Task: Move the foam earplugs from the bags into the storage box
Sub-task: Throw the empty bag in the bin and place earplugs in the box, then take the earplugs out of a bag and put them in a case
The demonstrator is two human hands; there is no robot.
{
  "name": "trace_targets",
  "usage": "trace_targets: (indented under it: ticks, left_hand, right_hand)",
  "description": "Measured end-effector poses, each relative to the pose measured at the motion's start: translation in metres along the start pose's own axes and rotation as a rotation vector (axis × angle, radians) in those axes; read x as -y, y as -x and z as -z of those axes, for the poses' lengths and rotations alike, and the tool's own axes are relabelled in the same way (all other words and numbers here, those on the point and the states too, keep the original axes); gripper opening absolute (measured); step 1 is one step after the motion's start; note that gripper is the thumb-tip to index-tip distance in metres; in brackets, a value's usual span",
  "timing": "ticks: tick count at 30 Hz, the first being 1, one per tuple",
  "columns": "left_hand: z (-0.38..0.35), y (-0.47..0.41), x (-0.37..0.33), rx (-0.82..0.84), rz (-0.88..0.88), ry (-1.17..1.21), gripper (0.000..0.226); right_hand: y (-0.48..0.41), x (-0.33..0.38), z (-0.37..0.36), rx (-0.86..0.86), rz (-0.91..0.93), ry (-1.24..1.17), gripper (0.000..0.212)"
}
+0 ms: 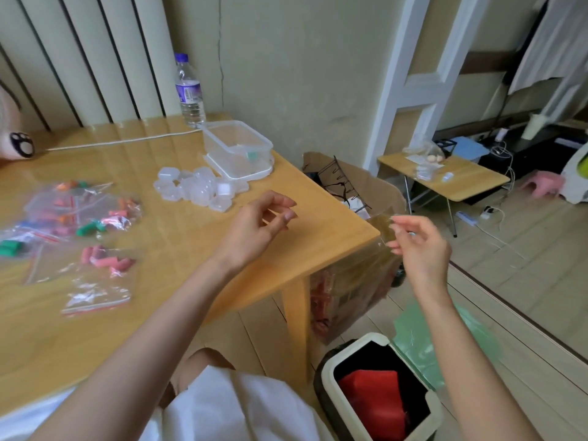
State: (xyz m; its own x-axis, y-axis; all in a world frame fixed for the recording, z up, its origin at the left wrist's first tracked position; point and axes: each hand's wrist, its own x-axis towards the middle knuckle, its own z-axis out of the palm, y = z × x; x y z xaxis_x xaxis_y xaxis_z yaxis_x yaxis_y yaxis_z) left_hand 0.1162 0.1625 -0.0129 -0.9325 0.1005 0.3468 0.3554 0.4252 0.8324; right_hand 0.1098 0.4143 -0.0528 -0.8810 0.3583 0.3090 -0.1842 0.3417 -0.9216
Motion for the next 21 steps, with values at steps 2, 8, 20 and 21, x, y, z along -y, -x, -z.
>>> trace_targets:
  ticks: [2,8,20,21]
  left_hand:
    - [0.012,-0.001,0.003,-0.03,0.013,-0.019,0.012]
    - [0.063,-0.002,0.027,-0.104,0.076,-0.113,0.007]
    - [0.168,0.009,0.095,-0.439,0.323,-0.577,0.02]
    - [0.173,0.01,0.101,-0.426,0.372,-0.652,0.023]
  right_hand:
    - [-0.004,0.037,-0.015,0.038,0.062,-0.046,0.014]
    - [-0.013,0.094,-0.094,0.31,0.139,-0.146,0.012]
    - [0.007,0.114,-0.278,0.667,0.36,0.136,0.018]
    - [0.007,0.114,-0.286,0.671,0.406,0.203,0.021]
